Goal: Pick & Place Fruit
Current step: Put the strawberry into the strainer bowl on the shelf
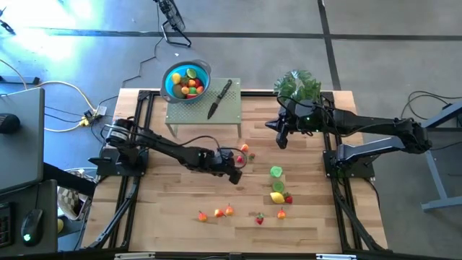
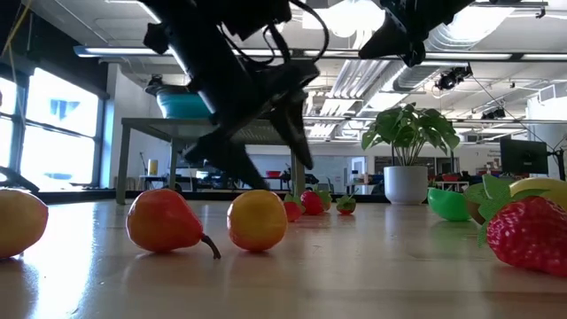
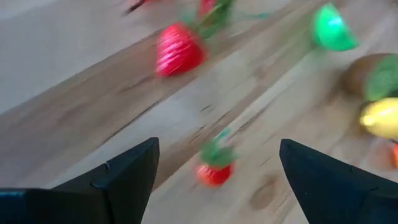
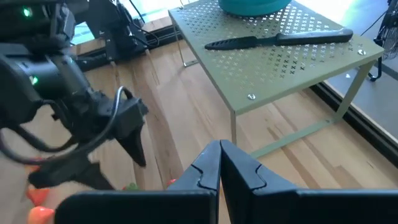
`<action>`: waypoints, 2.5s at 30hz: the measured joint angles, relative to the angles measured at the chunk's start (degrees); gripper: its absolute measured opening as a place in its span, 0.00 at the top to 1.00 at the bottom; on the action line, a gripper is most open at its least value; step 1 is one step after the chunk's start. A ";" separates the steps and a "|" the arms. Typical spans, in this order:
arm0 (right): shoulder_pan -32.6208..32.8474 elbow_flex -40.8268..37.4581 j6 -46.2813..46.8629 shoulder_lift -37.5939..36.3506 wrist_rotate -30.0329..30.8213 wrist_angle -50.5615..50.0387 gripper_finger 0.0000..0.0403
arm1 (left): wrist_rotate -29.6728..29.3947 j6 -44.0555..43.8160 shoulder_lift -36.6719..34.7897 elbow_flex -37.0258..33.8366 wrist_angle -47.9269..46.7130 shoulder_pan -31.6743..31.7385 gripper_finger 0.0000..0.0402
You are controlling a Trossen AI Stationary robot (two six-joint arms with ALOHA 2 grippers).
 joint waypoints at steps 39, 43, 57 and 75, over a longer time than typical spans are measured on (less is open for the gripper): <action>0.00 0.00 1.04 0.00 0.13 0.30 0.99 | -2.22 9.53 4.49 0.10 7.21 0.00 0.62; 0.00 0.00 1.02 0.00 0.13 0.30 0.99 | -2.22 9.52 4.49 0.10 7.26 0.00 0.68; 0.00 0.00 1.02 0.00 0.10 0.30 0.99 | -2.22 9.52 4.49 0.10 7.24 0.00 0.91; 0.00 0.00 0.64 0.00 0.02 0.44 0.99 | -1.57 9.28 4.49 1.21 7.15 0.00 1.00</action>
